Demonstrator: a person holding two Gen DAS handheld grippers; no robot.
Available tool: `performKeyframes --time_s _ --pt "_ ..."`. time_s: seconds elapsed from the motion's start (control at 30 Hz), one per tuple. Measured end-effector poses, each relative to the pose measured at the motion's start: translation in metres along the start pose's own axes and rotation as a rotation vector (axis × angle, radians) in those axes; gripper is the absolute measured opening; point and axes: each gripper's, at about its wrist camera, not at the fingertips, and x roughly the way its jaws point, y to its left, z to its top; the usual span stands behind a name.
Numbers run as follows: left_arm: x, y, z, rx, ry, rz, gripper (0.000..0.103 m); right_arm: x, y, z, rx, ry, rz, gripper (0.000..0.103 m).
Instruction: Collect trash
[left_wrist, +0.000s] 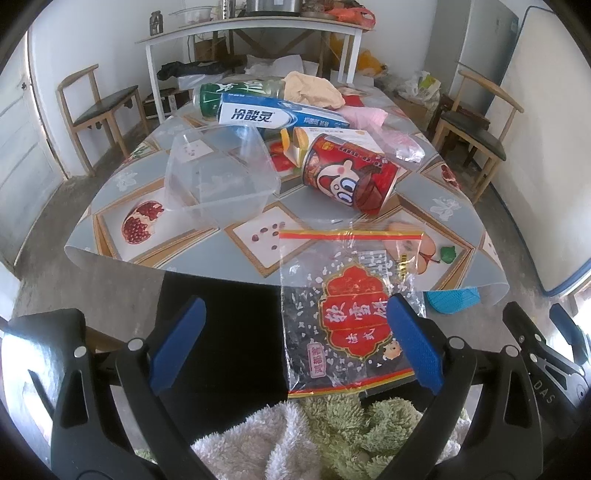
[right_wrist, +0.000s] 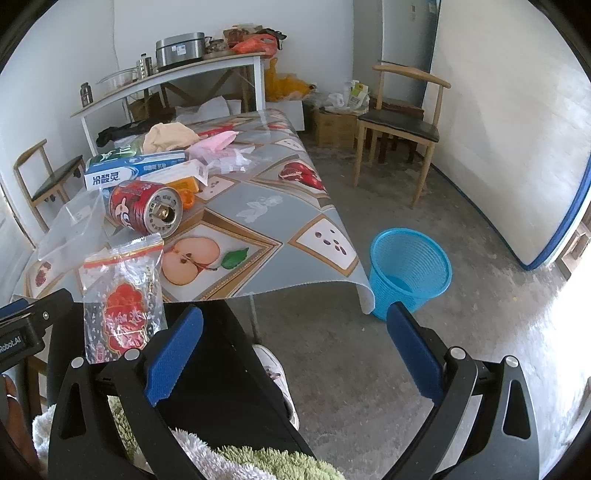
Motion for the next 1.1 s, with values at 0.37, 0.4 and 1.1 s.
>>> performKeyframes --time_s 0.37,0.4,1.1 --pt "-0.014 0.035 0.032 0.053 -0.15 0.015 0.095 0.005 0.0 0.017 -0.05 -0.132 0.126 0.097" --pt "-0.016 0.04 0.032 0.07 -0.168 -0.017 0.095 0.006 0.0 0.021 -0.053 -0.151 0.136 0.097" --pt "0.099 0.043 -0.001 -0.075 0.339 -0.585 0.06 0.067 0.027 0.039 -0.137 -0.005 0.255 0.097"
